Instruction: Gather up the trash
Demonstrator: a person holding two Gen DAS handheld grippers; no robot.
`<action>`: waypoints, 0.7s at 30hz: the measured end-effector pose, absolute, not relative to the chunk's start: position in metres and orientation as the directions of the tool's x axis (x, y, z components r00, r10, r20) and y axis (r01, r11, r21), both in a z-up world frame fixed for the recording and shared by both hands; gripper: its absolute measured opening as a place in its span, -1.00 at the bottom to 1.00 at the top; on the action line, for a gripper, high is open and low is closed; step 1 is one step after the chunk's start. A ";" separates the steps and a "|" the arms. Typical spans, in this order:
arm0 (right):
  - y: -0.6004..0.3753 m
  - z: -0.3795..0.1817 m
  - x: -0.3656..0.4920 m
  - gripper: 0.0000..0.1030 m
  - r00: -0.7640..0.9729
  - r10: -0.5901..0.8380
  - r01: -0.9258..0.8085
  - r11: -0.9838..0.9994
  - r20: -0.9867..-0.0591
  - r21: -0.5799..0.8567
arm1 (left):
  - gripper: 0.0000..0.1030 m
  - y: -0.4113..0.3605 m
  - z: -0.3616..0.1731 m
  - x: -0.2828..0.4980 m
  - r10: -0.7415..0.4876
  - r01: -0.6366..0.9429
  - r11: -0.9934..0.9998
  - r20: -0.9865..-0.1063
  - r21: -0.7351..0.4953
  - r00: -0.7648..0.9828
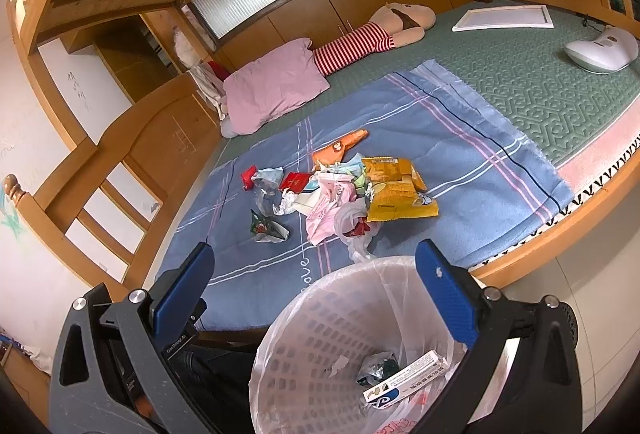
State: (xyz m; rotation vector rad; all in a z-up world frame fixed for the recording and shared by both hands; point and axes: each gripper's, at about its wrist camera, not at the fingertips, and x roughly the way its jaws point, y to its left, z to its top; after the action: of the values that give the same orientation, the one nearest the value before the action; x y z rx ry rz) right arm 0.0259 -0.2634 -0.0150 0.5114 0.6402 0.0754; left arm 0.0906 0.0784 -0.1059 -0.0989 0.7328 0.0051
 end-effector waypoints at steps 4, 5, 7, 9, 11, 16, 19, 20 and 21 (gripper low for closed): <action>-0.263 -0.015 0.026 0.91 0.804 0.222 0.088 0.873 -0.552 0.479 | 0.80 0.079 -0.108 0.091 -0.028 -0.043 0.995 -0.673 -0.089 0.739; -0.263 -0.016 0.026 0.91 0.804 0.221 0.089 0.873 -0.553 0.479 | 0.80 0.079 -0.108 0.091 -0.028 -0.043 0.995 -0.674 -0.089 0.738; -0.263 -0.016 0.026 0.91 0.802 0.221 0.090 0.873 -0.554 0.479 | 0.80 0.079 -0.108 0.091 -0.028 -0.043 0.995 -0.674 -0.088 0.738; -0.264 -0.018 0.026 0.91 0.801 0.222 0.092 0.872 -0.556 0.481 | 0.80 0.079 -0.108 0.091 -0.027 -0.043 0.995 -0.674 -0.087 0.738; -0.265 -0.019 0.026 0.91 0.800 0.221 0.094 0.872 -0.558 0.481 | 0.80 0.079 -0.108 0.091 -0.027 -0.044 0.995 -0.675 -0.088 0.737; -0.265 -0.020 0.026 0.91 0.798 0.218 0.097 0.873 -0.561 0.478 | 0.80 0.079 -0.110 0.092 -0.025 -0.047 0.995 -0.679 -0.087 0.734; -0.267 -0.023 0.027 0.91 0.796 0.216 0.104 0.872 -0.566 0.479 | 0.80 0.080 -0.111 0.095 -0.029 -0.042 0.995 -0.685 -0.087 0.728; -0.268 -0.023 0.027 0.91 0.796 0.216 0.105 0.871 -0.566 0.480 | 0.80 0.080 -0.110 0.099 -0.033 -0.036 0.996 -0.687 -0.086 0.726; -0.269 -0.023 0.028 0.91 0.796 0.214 0.108 0.870 -0.566 0.481 | 0.80 0.081 -0.107 0.104 -0.039 -0.026 0.996 -0.688 -0.083 0.724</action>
State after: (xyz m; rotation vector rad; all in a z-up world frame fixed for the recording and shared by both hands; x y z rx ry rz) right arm 0.0282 -0.2689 -0.0227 0.5219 0.6553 0.0598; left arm 0.1039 0.0811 -0.1075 -0.0891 0.7608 -0.0072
